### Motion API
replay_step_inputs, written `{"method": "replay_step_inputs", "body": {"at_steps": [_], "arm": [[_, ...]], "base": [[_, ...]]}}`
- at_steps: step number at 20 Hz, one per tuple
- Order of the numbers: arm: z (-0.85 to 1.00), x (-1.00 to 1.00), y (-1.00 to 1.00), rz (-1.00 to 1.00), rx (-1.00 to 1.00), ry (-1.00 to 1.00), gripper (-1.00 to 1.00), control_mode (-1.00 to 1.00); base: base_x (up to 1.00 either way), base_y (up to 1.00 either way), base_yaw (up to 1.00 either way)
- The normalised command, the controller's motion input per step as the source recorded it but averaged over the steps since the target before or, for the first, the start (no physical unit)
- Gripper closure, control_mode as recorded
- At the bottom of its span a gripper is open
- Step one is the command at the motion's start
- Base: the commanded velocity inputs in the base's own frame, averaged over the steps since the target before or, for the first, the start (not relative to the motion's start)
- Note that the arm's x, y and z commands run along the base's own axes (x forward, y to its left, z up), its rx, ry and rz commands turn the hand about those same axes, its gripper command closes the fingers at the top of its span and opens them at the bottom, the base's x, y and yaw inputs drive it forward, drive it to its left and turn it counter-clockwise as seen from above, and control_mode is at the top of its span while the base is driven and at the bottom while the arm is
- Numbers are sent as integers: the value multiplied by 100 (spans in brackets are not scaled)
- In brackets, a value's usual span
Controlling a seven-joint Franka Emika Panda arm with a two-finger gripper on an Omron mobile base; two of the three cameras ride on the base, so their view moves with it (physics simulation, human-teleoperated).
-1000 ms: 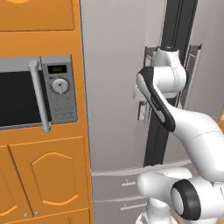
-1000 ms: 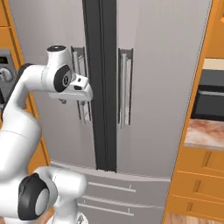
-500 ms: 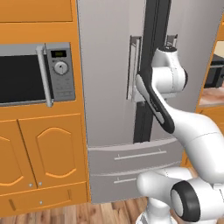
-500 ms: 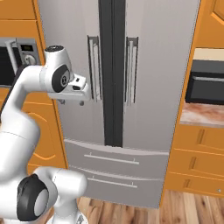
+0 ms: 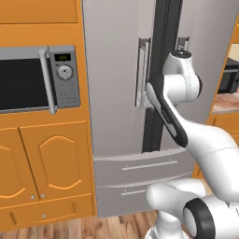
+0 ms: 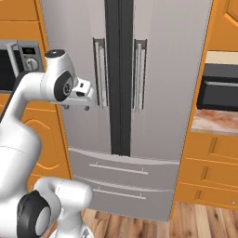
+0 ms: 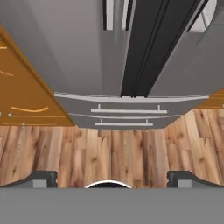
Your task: Take the lemon wedge from the fridge and place it on the plate with fish on the dining counter.
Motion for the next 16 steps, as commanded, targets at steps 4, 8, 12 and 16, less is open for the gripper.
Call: {"method": "replay_step_inputs", "body": {"at_steps": [4, 8, 12, 16], "arm": [[29, 25, 0, 0, 0, -30, -100, -100], [49, 68, -1, 0, 0, -29, -100, -100], [30, 92, -7, 0, 0, -27, -100, -100], [2, 86, 0, 0, 0, -19, -100, -100]], "base": [[0, 0, 0], [0, 0, 0], [0, 0, 0], [0, 0, 0]]}}
